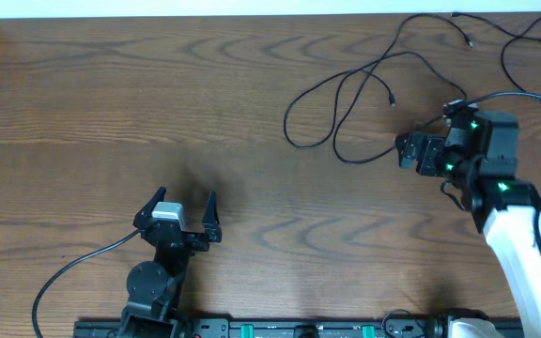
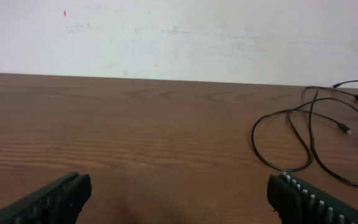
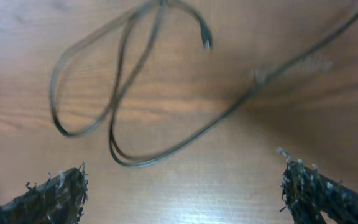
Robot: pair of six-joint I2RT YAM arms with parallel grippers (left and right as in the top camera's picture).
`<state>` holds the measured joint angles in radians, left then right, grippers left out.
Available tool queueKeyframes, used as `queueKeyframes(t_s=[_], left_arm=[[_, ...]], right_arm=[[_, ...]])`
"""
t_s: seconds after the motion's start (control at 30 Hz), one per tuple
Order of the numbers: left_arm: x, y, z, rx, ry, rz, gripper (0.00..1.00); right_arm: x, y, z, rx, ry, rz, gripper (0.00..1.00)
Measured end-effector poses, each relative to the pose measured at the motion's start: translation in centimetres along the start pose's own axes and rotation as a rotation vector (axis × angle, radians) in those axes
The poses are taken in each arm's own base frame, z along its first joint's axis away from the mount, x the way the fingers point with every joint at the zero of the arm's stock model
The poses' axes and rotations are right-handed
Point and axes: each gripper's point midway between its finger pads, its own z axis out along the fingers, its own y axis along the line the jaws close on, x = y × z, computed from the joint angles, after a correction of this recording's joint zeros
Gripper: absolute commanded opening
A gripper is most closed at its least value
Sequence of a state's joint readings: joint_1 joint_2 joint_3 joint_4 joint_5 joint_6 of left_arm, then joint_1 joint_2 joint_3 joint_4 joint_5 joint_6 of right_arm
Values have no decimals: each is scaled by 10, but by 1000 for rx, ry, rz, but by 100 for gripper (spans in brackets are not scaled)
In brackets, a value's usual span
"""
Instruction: Untangle cables
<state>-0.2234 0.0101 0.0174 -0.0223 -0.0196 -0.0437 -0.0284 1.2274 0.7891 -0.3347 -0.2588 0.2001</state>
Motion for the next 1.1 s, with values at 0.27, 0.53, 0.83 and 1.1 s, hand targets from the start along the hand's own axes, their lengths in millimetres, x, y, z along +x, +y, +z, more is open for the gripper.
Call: queueKeyframes(t_s=[0.27,0.53,0.83,1.1], left_arm=[[0,0,0,1,1,1,96],[0,-1,0,7,2,5,96],[0,-1,0,7,3,15,96],[0,-1,0,7,3,15,96]], right_arm=[[-43,20,-48,-73,-421,-114,99],[-21,27,-76,-136,-689,-190,99],[36,13,-69,-137,-698,-191,99],[56,7,-65,-121,-637,-175,99]])
